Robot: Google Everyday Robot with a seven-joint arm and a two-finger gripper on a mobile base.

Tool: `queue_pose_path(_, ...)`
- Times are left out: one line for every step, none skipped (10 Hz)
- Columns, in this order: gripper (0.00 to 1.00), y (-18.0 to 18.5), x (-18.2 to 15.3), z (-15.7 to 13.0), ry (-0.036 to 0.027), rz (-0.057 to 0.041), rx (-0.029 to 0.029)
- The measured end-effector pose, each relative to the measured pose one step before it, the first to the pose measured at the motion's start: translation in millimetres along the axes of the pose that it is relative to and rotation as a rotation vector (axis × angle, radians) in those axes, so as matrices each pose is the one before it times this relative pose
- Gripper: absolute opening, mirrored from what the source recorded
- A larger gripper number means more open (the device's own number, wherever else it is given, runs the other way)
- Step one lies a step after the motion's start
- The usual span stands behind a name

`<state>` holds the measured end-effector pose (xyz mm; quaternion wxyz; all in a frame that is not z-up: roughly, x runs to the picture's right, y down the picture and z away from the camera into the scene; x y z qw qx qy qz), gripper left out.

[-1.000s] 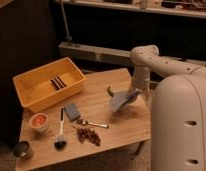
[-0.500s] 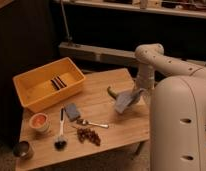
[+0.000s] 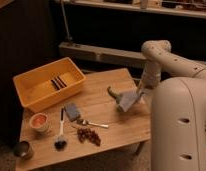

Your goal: Place towel in plastic cup

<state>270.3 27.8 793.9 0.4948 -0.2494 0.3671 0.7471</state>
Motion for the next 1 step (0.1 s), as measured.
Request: queue_pose_path(0.66, -5.34, -0.11, -3.92, 0.00101, -0.00552, -0.09582)
